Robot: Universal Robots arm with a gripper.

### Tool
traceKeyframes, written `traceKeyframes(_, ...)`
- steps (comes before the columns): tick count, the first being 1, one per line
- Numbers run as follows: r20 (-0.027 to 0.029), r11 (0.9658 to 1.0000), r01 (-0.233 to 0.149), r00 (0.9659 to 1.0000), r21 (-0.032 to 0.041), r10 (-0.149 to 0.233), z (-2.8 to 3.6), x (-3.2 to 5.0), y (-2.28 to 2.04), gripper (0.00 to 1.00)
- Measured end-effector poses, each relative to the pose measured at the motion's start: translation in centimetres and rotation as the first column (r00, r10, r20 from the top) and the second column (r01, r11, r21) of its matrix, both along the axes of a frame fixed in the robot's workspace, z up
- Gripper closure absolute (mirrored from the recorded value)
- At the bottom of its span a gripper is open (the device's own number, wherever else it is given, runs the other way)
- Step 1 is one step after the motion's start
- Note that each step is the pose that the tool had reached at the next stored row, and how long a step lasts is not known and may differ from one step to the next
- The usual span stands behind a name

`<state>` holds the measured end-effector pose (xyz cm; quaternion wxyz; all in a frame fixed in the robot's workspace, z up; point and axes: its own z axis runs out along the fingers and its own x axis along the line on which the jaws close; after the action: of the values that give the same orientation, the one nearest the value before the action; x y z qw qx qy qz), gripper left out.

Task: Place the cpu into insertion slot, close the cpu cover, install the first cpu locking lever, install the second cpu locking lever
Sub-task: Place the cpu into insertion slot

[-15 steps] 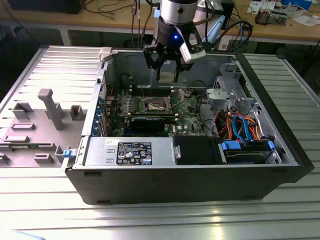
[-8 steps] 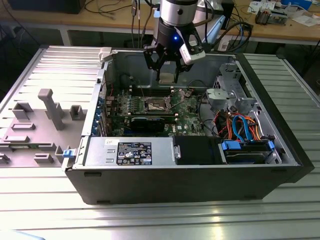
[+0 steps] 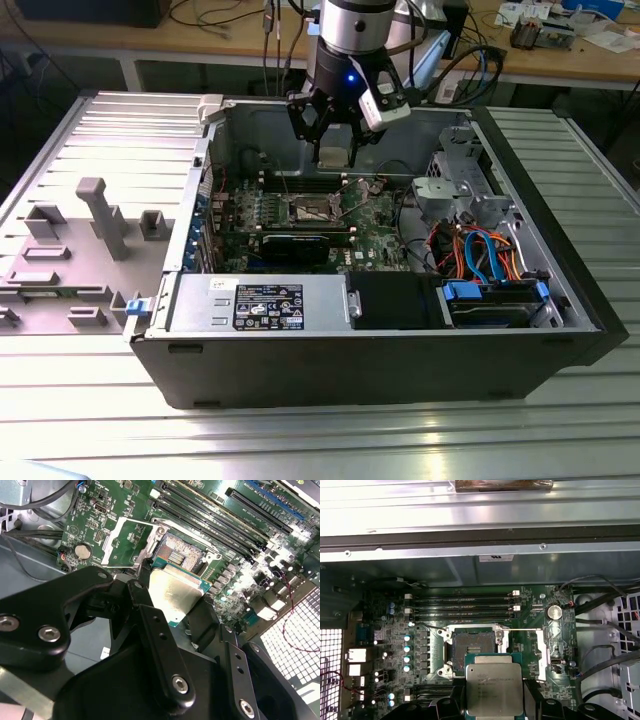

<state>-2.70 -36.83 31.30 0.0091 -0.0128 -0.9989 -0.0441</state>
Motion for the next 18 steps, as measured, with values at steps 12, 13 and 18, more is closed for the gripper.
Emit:
traceKeyframes(12,0.0,0.9999,0.014,0.9999,0.0001,-0.014,-0.03,0.0,0.0,0.45)
traceKeyframes(13,0.0,0.9998,0.018,0.9998,0.0,-0.018,-0.04,0.0,0.0,0.45)
traceKeyframes(18,0.0,0.9995,0.031,0.9995,-0.0001,-0.031,-0.05,0.0,0.0,0.45)
